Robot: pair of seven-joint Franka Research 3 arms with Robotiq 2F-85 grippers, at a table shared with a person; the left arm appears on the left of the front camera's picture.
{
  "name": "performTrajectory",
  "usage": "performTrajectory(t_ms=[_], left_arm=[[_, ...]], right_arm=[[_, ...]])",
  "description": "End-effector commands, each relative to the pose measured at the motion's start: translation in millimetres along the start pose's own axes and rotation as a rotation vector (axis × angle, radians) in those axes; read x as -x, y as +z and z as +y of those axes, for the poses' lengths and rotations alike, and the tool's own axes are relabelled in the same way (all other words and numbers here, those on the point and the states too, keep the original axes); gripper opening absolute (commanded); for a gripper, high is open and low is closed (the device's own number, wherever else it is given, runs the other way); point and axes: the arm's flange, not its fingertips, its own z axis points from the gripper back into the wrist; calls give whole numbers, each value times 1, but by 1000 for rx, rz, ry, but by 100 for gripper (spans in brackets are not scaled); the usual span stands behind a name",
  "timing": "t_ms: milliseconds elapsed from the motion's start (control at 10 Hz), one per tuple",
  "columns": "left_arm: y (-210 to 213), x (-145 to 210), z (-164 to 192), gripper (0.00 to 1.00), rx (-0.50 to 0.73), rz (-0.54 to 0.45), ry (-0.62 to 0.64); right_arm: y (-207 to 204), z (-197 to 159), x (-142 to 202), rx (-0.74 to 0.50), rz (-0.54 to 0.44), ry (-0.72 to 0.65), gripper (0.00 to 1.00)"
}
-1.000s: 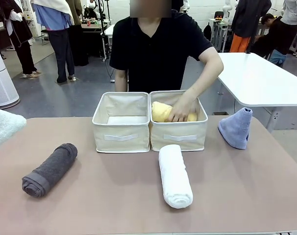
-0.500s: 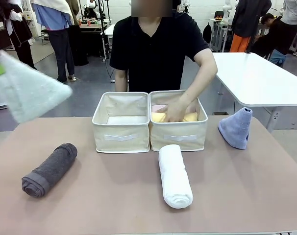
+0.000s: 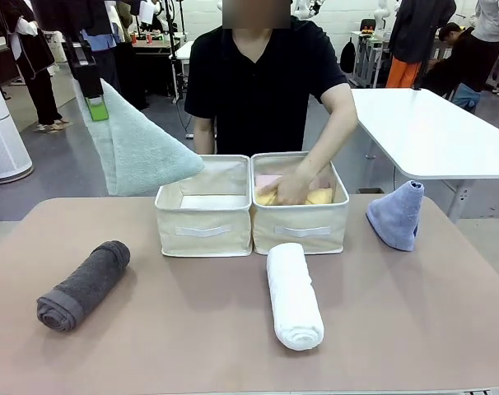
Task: Sort the towels based on their folding style.
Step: Pick up one triangle-folded towel and place it in the left Fabric basket.
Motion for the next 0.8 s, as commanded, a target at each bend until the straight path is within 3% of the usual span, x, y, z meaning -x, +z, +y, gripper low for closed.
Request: performTrajectory(t_ms=[0, 100, 500, 700], left_arm=[[7, 16, 13, 16, -28, -42, 129], [0, 0, 0, 16, 0, 0, 0], [-2, -1, 4, 16, -2, 1, 15], [-10, -32, 26, 16, -94, 160, -168]], right_arm=[[-1, -1, 1, 12, 17, -6, 100], [-1, -1, 1, 12, 17, -6, 100], [-1, -1, 1, 12, 17, -6, 100], [-1, -1, 1, 12, 17, -6, 100]])
